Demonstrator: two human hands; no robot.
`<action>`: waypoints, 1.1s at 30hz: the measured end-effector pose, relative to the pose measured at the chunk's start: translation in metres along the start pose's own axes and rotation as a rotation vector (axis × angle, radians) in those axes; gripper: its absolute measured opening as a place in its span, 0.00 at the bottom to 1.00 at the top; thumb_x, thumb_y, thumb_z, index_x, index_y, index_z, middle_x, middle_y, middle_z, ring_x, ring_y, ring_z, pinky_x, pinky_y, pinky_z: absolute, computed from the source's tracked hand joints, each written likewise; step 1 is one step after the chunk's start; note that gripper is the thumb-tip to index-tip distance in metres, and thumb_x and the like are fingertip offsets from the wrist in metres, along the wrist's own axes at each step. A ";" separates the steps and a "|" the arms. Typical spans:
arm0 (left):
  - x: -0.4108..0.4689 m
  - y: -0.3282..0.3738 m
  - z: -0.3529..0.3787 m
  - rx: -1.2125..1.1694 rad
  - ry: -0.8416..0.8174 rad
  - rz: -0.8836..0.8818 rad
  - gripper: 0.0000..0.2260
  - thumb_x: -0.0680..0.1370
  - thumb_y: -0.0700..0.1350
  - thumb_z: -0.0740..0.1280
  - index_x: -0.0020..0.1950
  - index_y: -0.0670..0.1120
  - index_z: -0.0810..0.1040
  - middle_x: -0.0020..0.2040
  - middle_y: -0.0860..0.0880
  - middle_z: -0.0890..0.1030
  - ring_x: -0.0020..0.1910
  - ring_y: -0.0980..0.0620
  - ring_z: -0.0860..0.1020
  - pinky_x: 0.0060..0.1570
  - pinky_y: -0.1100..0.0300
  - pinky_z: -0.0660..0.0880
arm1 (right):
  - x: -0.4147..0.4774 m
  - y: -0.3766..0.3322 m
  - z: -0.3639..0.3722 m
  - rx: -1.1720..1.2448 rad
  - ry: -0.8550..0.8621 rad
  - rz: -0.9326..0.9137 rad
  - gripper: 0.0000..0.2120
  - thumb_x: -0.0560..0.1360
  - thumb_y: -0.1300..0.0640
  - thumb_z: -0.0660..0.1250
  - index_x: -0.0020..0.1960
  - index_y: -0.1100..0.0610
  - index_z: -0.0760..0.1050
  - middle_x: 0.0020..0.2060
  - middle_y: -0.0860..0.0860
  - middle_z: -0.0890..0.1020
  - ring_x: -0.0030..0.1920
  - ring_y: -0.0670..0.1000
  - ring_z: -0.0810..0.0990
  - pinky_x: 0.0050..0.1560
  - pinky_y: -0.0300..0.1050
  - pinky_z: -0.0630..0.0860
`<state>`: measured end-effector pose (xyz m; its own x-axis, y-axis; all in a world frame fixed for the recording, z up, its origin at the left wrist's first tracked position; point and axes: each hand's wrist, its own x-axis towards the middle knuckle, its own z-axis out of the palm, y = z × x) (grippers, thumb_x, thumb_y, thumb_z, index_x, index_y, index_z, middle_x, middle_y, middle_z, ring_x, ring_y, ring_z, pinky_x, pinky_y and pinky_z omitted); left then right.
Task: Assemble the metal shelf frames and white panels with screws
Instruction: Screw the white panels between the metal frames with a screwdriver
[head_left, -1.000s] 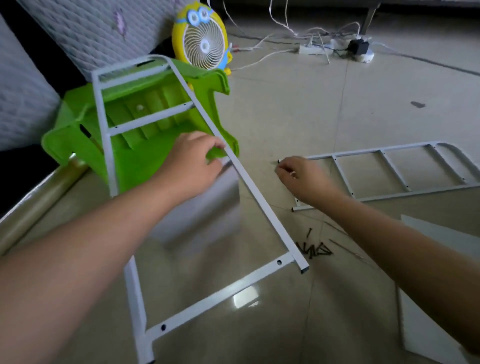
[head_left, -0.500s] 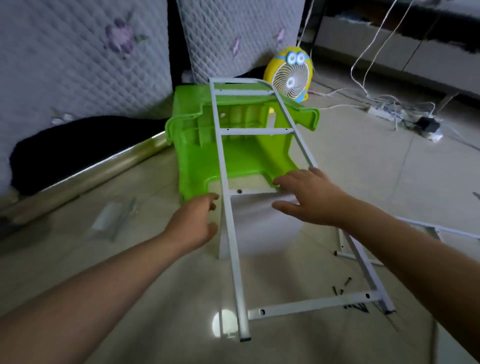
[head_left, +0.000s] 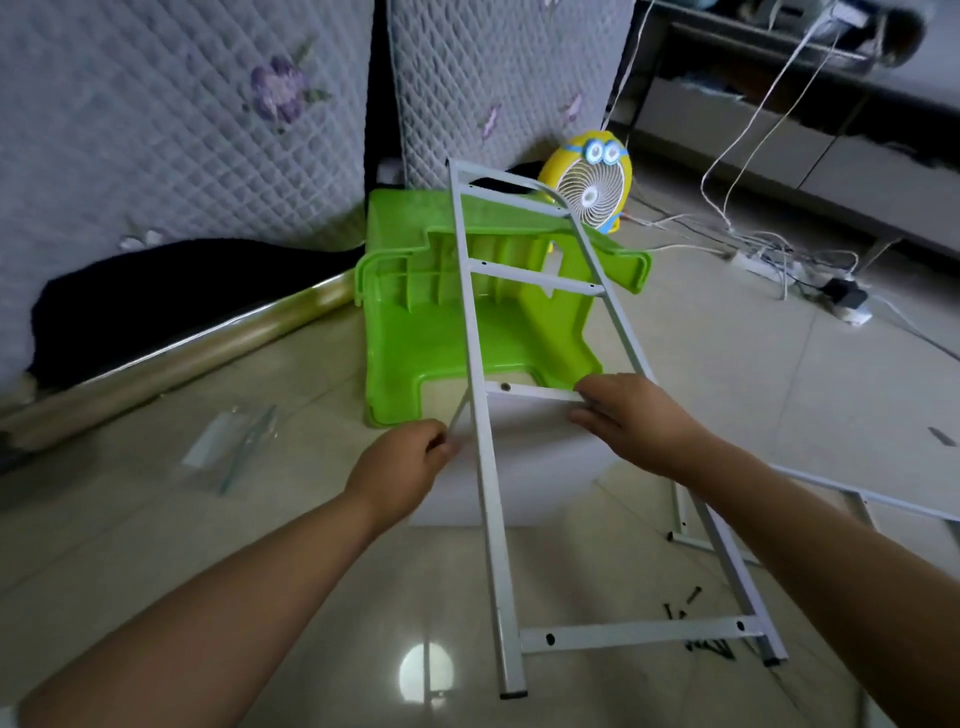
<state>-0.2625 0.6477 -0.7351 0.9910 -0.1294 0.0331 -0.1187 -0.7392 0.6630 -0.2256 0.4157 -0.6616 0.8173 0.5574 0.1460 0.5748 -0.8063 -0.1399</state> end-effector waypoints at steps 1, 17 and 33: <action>-0.001 0.000 -0.003 0.007 0.026 0.015 0.15 0.79 0.45 0.60 0.33 0.51 0.63 0.33 0.51 0.69 0.39 0.47 0.70 0.36 0.56 0.59 | -0.001 -0.001 0.001 0.005 0.020 -0.009 0.11 0.70 0.57 0.63 0.36 0.66 0.73 0.28 0.61 0.76 0.29 0.58 0.76 0.33 0.42 0.57; -0.036 -0.011 -0.015 0.364 0.171 0.582 0.06 0.73 0.48 0.59 0.40 0.49 0.62 0.32 0.43 0.74 0.37 0.49 0.64 0.34 0.56 0.60 | -0.023 -0.031 0.012 1.604 0.136 0.786 0.10 0.80 0.61 0.50 0.56 0.58 0.68 0.40 0.55 0.81 0.37 0.50 0.81 0.46 0.45 0.75; -0.048 -0.003 -0.043 0.968 -0.502 0.178 0.09 0.76 0.46 0.59 0.55 0.48 0.73 0.57 0.48 0.76 0.57 0.46 0.75 0.48 0.57 0.72 | -0.016 -0.062 0.006 1.317 0.365 0.953 0.20 0.80 0.49 0.54 0.32 0.53 0.57 0.18 0.46 0.59 0.15 0.43 0.55 0.21 0.28 0.53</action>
<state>-0.3069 0.6848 -0.7061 0.8433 -0.3769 -0.3831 -0.4725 -0.8596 -0.1944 -0.2741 0.4575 -0.6614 0.9289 -0.2287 -0.2913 -0.2978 0.0064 -0.9546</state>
